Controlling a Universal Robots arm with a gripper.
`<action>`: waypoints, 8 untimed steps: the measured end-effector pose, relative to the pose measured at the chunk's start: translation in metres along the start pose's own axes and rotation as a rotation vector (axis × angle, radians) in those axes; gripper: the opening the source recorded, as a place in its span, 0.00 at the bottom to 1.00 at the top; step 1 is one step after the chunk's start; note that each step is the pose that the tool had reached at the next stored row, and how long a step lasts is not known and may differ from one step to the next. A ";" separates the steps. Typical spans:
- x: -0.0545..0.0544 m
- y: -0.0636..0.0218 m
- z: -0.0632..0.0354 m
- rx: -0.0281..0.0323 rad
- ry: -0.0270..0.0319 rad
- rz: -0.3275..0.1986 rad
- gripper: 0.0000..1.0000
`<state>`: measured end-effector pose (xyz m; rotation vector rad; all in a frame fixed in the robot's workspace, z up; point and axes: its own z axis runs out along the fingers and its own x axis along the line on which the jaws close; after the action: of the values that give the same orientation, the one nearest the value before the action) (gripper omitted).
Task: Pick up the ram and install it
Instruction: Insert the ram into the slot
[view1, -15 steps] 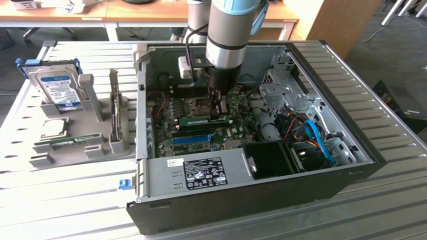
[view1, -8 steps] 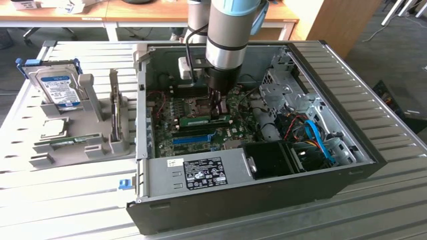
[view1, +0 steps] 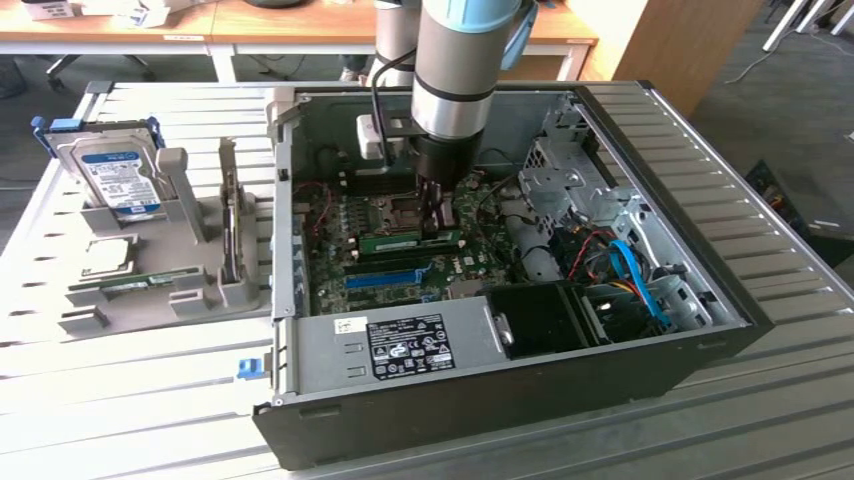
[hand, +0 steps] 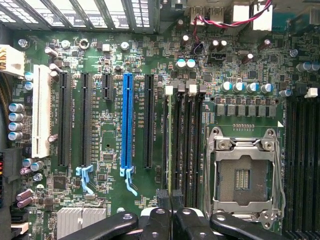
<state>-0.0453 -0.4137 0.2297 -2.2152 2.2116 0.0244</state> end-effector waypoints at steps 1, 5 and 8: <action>0.000 0.0000 -0.0001 0.0001 -0.0003 0.000 0.12; 0.000 0.0000 -0.0014 0.0000 0.0000 0.000 0.12; 0.000 0.0000 -0.0019 0.0002 -0.0003 0.000 0.12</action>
<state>-0.0452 -0.4137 0.2316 -2.2149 2.2113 0.0246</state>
